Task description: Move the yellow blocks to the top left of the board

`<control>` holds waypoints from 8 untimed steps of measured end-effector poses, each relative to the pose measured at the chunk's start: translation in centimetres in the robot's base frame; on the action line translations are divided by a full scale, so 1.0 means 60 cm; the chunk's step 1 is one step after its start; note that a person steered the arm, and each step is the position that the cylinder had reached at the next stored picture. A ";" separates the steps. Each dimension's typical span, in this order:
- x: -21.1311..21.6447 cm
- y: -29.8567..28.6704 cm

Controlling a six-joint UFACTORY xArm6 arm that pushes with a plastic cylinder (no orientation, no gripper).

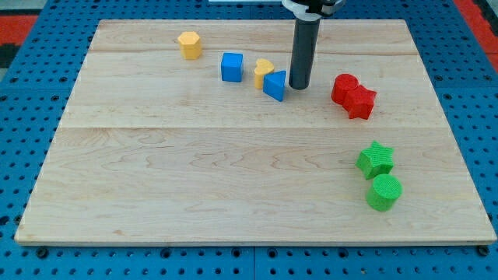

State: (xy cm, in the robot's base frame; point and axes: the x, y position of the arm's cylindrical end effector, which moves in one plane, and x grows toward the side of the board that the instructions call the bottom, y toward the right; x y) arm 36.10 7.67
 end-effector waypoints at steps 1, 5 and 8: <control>0.023 -0.005; -0.068 -0.093; -0.207 -0.171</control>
State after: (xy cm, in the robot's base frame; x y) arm 23.65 -2.57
